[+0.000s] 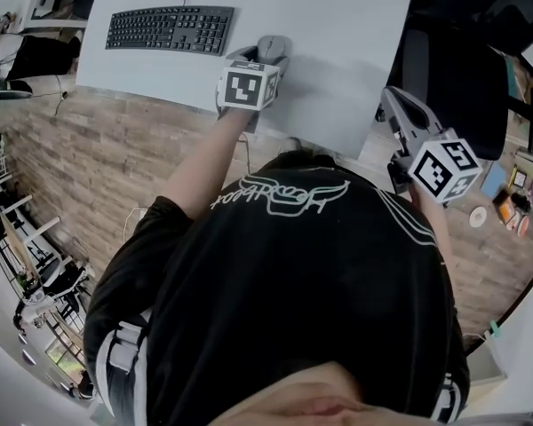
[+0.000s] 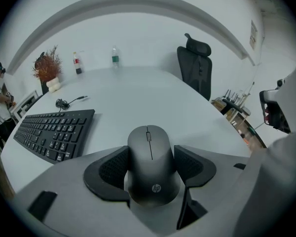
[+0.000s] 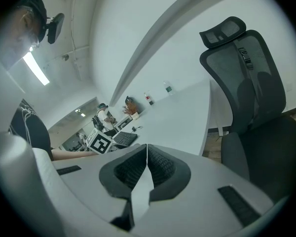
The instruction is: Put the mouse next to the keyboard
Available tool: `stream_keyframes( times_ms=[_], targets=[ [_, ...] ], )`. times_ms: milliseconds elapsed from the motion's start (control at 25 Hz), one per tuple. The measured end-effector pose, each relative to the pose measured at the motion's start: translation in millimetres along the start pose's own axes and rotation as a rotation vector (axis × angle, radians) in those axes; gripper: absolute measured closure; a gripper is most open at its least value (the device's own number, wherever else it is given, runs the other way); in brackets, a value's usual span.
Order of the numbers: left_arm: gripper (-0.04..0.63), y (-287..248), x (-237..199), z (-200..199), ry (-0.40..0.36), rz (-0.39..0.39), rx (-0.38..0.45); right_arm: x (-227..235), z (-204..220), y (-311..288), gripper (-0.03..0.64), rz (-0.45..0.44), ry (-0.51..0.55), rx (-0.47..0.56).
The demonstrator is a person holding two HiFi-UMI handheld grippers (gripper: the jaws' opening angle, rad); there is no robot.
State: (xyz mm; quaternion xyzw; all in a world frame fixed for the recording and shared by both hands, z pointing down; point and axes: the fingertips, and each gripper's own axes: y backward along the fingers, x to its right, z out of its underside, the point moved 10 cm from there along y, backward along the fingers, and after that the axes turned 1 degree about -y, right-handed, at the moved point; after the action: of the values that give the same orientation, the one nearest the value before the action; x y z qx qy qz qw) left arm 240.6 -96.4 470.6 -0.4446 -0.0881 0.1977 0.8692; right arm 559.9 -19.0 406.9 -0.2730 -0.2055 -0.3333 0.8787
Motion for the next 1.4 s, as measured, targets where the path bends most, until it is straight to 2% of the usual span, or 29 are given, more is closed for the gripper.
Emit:
stream_keyframes(
  times_ms=[480,680,800,920,1000,1160,1280,1400],
  targets=[
    [0.291,-8,-2,-10,0.012,0.025,-0.083,10,-1,7,0.606,0.013,-0.012,0.002],
    [0.285,-8,-1,-9,0.009,0.043,-0.068,11,1,7,0.606,-0.002,-0.016,-0.009],
    [0.244,-8,1,-9,0.006,0.074,-0.056,13,3,8,0.606,-0.012,-0.016,-0.007],
    [0.221,-6,-1,-14,-0.011,0.071,-0.035,13,4,9,0.606,0.002,-0.017,0.011],
    [0.220,4,-4,-19,-0.016,0.044,0.005,10,6,9,0.606,0.007,-0.014,0.019],
    [0.223,39,-2,-29,-0.016,0.019,0.171,-7,5,10,0.606,-0.007,0.039,0.020],
    [0.307,75,9,-30,-0.022,0.085,0.275,-26,5,10,0.606,-0.015,0.080,0.025],
    [0.355,114,23,-19,-0.045,0.157,0.331,-55,10,12,0.606,-0.032,0.101,0.038]
  ],
)
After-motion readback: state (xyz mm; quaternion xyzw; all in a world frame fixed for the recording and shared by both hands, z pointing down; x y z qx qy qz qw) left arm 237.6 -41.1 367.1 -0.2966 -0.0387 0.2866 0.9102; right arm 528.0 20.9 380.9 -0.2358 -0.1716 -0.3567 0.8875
